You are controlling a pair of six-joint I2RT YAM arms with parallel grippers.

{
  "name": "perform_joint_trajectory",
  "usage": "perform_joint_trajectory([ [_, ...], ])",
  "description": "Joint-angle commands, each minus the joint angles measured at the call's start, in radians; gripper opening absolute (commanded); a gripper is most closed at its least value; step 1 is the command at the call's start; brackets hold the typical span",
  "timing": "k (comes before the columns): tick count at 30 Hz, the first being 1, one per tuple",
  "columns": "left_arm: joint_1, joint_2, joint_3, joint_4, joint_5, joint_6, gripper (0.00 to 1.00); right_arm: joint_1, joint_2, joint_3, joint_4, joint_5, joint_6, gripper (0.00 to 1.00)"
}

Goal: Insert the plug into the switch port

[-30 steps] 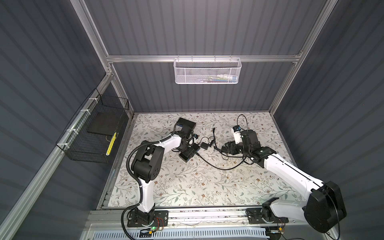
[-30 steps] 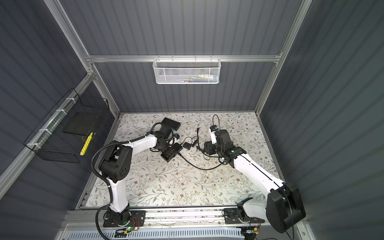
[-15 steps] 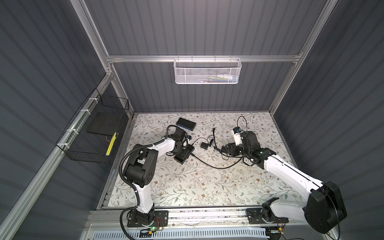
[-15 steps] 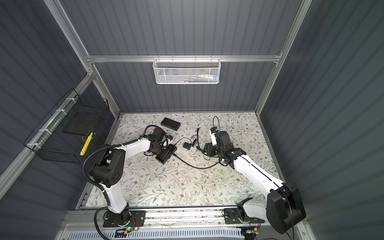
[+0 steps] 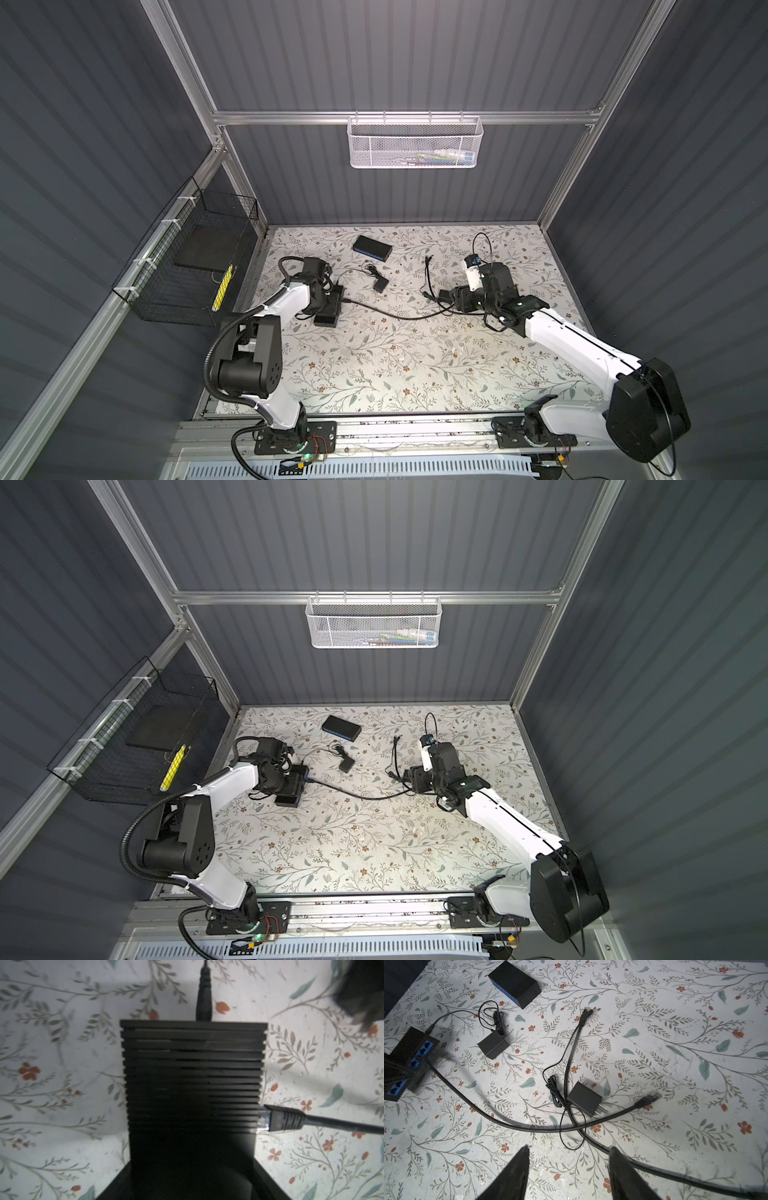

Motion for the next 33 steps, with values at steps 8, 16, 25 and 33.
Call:
perform_joint_trajectory([
  [8, 0.147, -0.097, -0.098, 0.128, 0.058, -0.183, 0.56, -0.005, 0.02, 0.035, -0.009, 0.036, 0.026, 0.62],
  [16, 0.252, -0.091, -0.141, 0.184, -0.04, -0.261, 0.56, -0.006, 0.09, 0.092, -0.047, 0.065, 0.046, 0.63],
  [25, 0.351, -0.034, -0.109, 0.222, -0.073, -0.245, 0.64, -0.008, 0.204, 0.195, -0.082, 0.079, 0.053, 0.63],
  [33, 0.34, 0.052, -0.09, 0.302, 0.064, -0.216, 0.73, -0.004, 0.451, 0.422, -0.211, 0.049, 0.017, 0.63],
])
